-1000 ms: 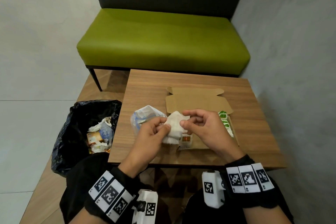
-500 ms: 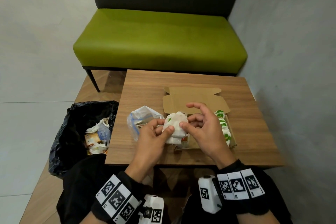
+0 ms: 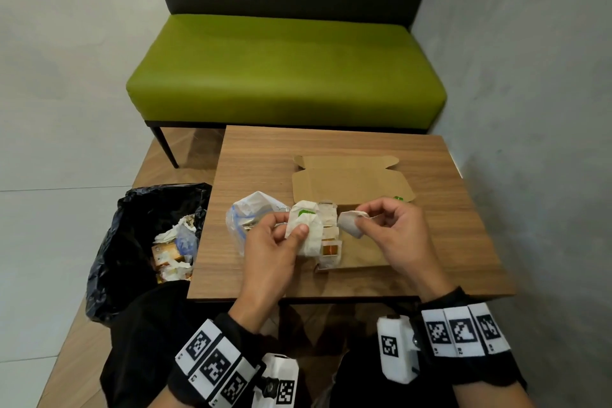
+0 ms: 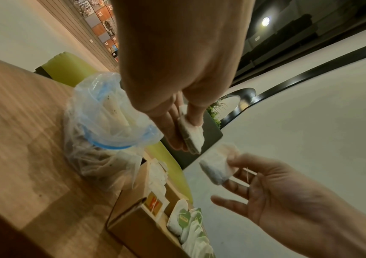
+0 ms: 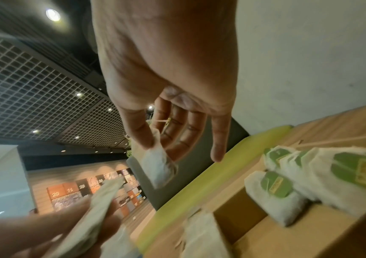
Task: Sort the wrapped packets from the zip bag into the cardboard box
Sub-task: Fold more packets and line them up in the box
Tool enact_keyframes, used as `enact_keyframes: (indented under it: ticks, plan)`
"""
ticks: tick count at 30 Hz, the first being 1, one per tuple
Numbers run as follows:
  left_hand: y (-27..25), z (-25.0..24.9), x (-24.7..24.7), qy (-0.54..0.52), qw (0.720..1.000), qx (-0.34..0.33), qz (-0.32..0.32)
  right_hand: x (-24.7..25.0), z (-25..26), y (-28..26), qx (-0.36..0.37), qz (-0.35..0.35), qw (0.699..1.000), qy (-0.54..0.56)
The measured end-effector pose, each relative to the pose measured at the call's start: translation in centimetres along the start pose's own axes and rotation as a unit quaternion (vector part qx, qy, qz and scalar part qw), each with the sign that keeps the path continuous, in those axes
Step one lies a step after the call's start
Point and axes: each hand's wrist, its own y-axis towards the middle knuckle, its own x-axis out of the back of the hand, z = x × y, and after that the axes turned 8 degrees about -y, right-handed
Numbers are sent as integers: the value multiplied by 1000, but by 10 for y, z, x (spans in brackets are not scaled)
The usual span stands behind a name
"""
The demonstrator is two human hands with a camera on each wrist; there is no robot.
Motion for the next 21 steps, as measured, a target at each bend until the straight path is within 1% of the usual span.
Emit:
enact_keyframes:
  ticks: [3, 5, 7, 10, 14, 17, 21]
  plan:
    - [-1, 1, -1, 12, 1000, 1, 6, 22, -11, 10, -32, -14, 997, -64]
    - [-3, 2, -2, 19, 1000, 1, 10, 35, -22, 21, -50, -17, 990, -132]
    - [-5, 3, -3, 28, 999, 4, 15, 43, -33, 33, -65, -5, 976, -207]
    - [-8, 4, -6, 38, 999, 15, 26, 47, -43, 49, -68, 22, 961, -268]
    - [-10, 3, -8, 44, 998, 20, 30, 39, -47, 64, -69, 60, 947, -309]
    - [-11, 2, -9, 44, 998, 23, 33, 32, -51, 71, -70, 84, 928, -355]
    - [-9, 2, -8, 44, 998, 26, 34, 26, -54, 73, -78, 117, 916, -375]
